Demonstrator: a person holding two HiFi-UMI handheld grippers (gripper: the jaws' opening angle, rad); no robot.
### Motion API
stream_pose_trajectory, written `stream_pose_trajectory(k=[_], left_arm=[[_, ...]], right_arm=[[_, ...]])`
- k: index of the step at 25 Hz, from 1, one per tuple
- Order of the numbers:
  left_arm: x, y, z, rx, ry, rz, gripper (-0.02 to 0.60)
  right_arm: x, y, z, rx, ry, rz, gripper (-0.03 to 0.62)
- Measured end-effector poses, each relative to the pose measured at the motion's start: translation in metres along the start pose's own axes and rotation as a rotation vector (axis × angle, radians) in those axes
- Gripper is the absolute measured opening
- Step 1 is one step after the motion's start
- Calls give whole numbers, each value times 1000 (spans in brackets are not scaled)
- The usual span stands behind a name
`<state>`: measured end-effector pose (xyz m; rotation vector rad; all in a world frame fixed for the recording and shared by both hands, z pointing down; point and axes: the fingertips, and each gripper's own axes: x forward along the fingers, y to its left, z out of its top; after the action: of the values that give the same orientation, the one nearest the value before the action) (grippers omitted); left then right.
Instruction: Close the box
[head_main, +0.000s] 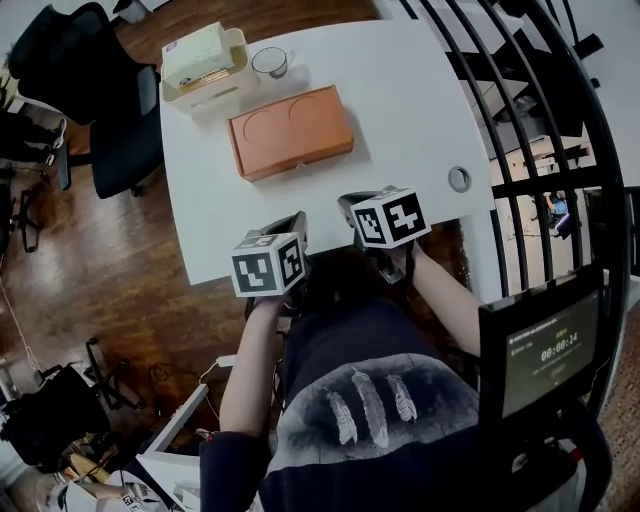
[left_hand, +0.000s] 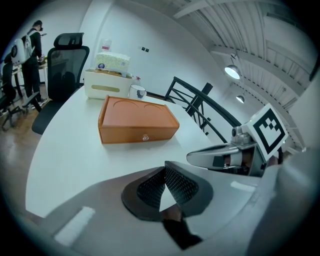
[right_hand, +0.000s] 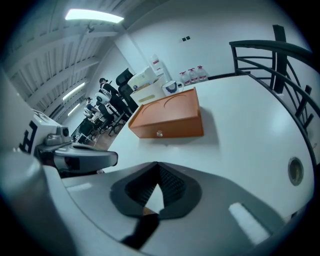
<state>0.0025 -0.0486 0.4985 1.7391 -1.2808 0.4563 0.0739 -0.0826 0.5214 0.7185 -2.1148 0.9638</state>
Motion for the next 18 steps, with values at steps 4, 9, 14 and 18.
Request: stream_pose_trajectory(k=[4,9,14,18], left_arm=[[5,0,-6,7,8,4,15],[6,1,-8,12,11,15,15],[5,3,-11,8,13,21,15],[5,9,-9,0,14,28,15]], right_arm=[[1,-4,-6,-17,7,-3,5],[2,-6,-9,-24,9,-5,5],[2,-6,-9,-31,13,-5,5],[7,-6,-5,-33,19,-1,5]])
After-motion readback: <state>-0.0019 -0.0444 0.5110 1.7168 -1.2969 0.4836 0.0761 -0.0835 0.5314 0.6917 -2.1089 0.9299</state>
